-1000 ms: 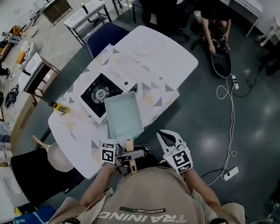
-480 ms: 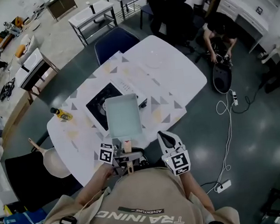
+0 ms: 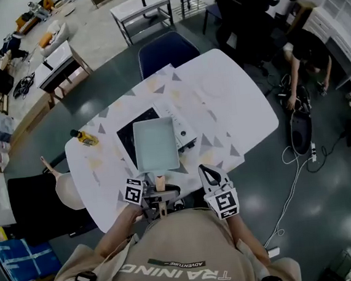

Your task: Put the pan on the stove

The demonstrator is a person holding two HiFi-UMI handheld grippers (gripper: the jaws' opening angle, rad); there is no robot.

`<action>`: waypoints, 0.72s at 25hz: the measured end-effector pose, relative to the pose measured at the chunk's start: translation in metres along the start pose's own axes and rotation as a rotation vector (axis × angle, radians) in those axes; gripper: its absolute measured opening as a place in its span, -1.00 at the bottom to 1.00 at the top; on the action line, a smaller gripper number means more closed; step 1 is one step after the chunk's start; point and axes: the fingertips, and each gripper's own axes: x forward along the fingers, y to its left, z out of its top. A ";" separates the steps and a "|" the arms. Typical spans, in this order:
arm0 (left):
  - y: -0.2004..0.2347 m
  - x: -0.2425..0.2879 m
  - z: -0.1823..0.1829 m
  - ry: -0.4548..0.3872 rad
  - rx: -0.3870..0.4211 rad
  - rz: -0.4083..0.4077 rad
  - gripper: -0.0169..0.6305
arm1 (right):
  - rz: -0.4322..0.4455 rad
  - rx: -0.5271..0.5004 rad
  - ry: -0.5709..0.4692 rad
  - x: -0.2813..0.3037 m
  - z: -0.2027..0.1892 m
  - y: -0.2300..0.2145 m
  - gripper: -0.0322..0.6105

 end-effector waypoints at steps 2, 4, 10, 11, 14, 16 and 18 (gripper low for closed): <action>0.004 0.006 0.013 -0.038 0.001 0.015 -0.65 | 0.059 -0.016 -0.010 0.014 0.008 -0.010 -0.89; 0.009 0.009 0.023 -0.077 0.011 0.040 -0.65 | 0.120 -0.037 -0.016 0.029 0.015 -0.019 -0.89; 0.018 0.015 0.054 -0.182 0.030 0.104 -0.65 | 0.267 -0.055 -0.012 0.065 0.023 -0.037 -0.89; 0.019 0.014 0.058 -0.203 0.035 0.113 -0.65 | 0.292 -0.058 -0.013 0.070 0.024 -0.038 -0.89; 0.024 0.013 0.072 -0.263 0.049 0.139 -0.65 | 0.358 -0.074 -0.009 0.085 0.025 -0.042 -0.89; 0.026 0.012 0.079 -0.297 0.053 0.152 -0.65 | 0.395 -0.079 -0.002 0.095 0.025 -0.041 -0.89; 0.027 0.011 0.084 -0.326 0.054 0.161 -0.64 | 0.422 -0.081 0.004 0.102 0.027 -0.039 -0.89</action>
